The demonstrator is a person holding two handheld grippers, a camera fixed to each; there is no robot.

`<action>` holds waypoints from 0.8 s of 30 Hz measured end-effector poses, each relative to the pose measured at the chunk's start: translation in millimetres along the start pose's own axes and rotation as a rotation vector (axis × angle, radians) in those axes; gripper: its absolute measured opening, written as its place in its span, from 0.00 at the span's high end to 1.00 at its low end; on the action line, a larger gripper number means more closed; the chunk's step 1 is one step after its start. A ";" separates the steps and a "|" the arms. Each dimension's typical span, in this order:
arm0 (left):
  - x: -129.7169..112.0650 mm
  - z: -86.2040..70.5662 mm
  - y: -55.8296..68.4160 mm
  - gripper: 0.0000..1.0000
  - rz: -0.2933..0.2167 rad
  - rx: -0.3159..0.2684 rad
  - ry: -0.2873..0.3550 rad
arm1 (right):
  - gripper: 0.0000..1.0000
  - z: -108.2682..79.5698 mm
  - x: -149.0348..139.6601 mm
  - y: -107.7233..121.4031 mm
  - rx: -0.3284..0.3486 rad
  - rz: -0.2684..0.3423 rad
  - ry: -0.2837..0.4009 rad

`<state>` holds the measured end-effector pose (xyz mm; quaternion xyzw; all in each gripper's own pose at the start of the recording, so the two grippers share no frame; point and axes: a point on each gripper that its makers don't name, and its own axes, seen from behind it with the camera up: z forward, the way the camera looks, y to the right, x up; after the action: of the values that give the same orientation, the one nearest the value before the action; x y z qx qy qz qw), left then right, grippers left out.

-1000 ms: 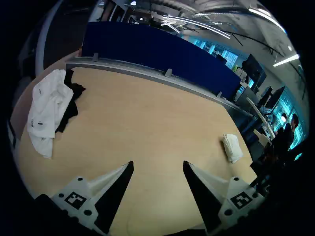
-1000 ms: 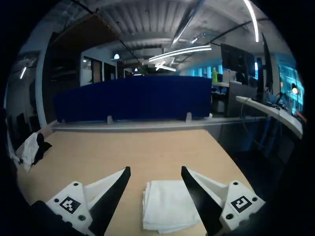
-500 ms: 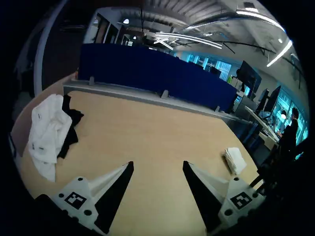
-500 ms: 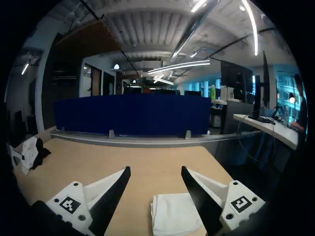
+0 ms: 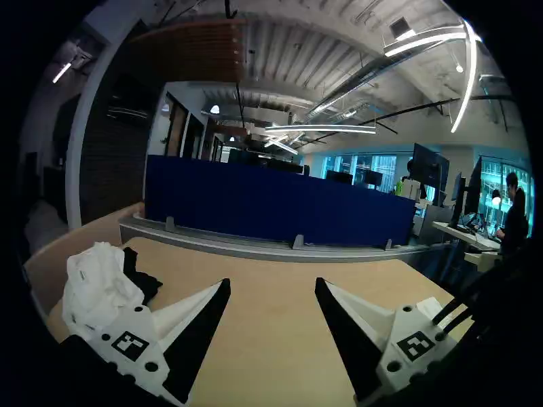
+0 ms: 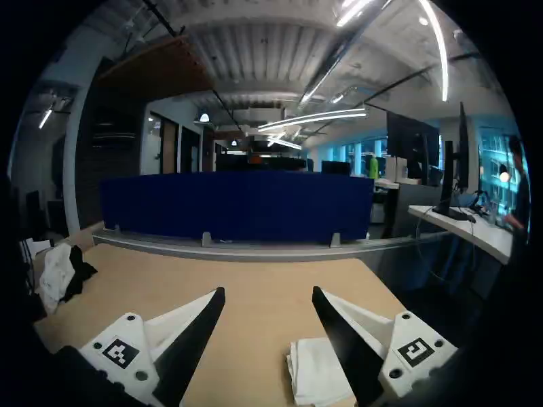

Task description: Fold towel

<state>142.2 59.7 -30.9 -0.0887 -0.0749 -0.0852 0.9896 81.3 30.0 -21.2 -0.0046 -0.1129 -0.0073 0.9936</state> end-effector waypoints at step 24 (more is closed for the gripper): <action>-23.5 18.6 -64.8 0.08 0.109 0.140 0.166 | 0.01 42.9 22.4 -16.4 -0.029 0.136 -0.067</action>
<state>105.0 4.1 -6.2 -0.0160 0.0067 -0.0328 0.9993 93.3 13.7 25.7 -0.0269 -0.1456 0.0586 0.9872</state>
